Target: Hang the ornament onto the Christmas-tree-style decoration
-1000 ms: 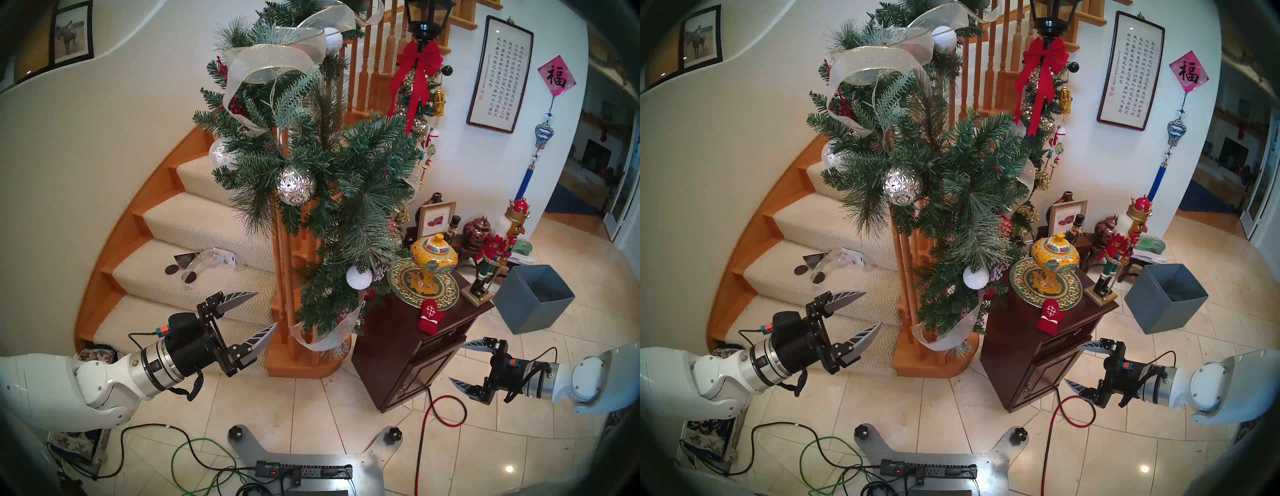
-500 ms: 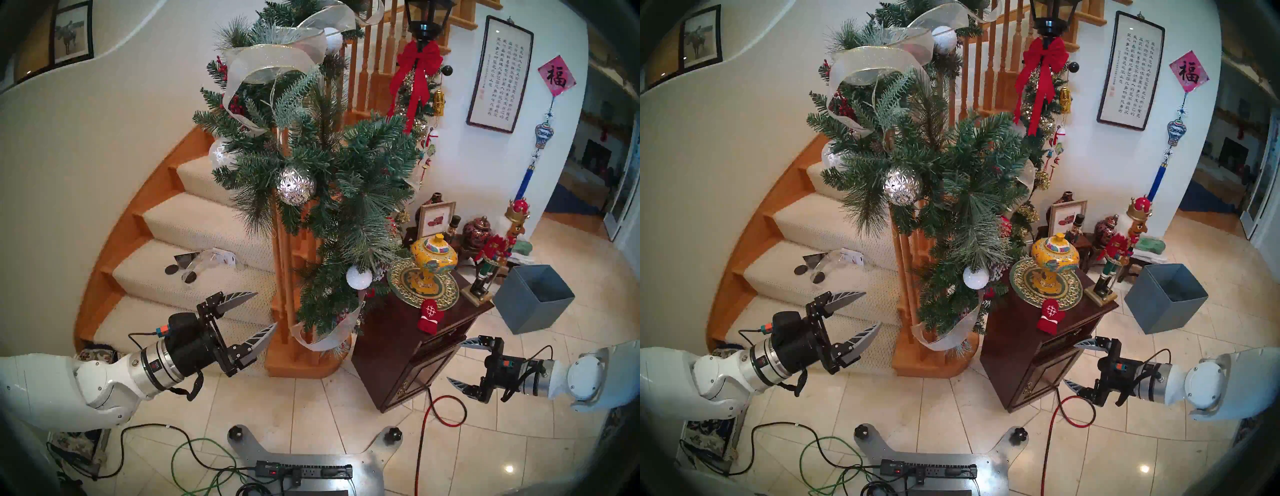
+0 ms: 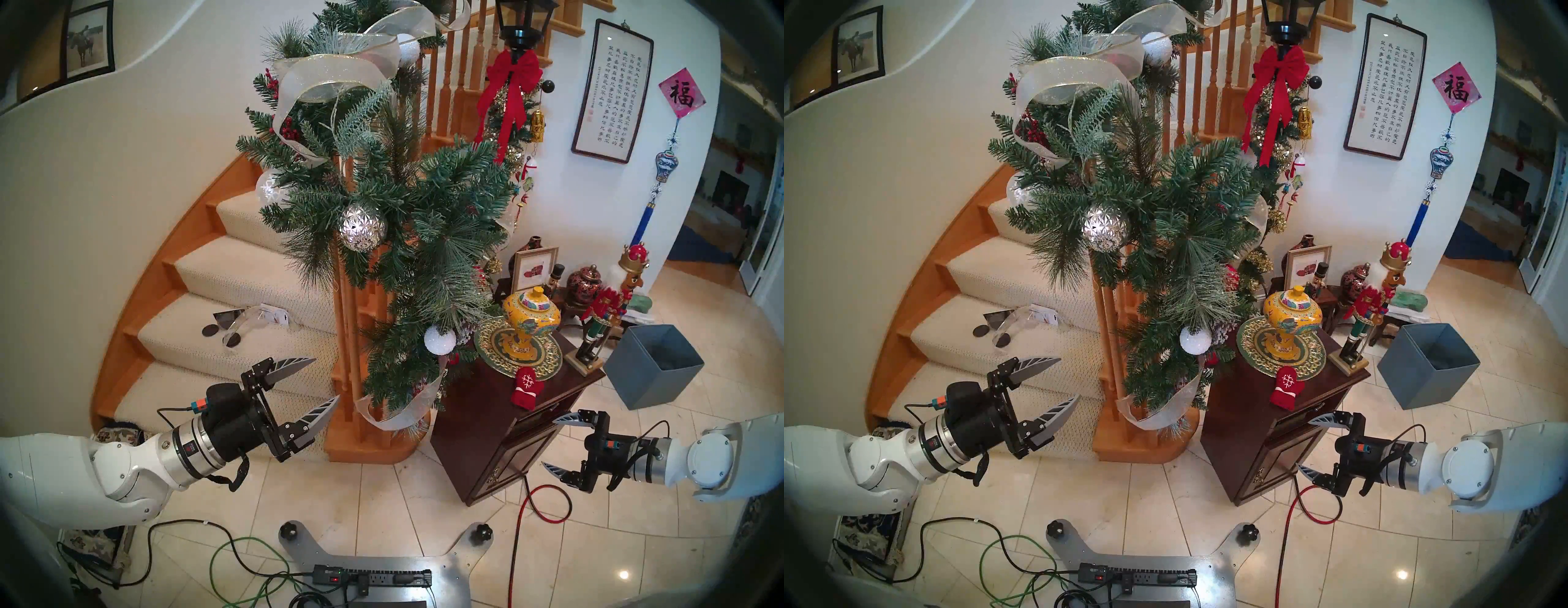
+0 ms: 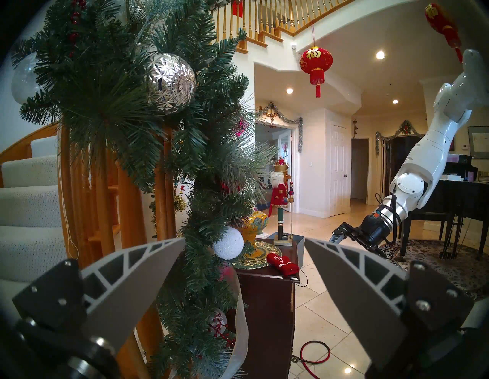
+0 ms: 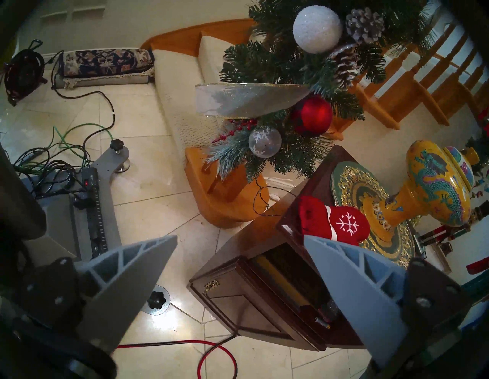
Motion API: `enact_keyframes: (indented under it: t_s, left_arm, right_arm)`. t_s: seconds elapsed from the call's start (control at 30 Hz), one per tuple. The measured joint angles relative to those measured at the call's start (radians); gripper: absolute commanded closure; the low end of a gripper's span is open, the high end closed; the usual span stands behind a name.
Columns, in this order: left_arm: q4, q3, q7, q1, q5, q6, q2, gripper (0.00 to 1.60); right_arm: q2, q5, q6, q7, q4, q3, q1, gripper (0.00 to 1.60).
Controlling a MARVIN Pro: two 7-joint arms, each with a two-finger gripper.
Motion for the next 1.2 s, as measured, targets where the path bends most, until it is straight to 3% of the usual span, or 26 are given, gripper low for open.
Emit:
enact_keyframes:
  t_s: [0.47, 1.2]
  left_arm:
    - [0.000, 0.000, 0.000, 0.000, 0.000, 0.000, 0.000, 0.00]
    - [0.000, 0.000, 0.001, 0.000, 0.000, 0.000, 0.000, 0.00]
  right_arm:
    - [-0.001, -0.078, 0.034, -0.129, -0.025, 0.100, -0.097, 0.00]
    - [-0.002, -0.179, 0.085, -0.216, -0.032, 0.258, -0.258, 0.00]
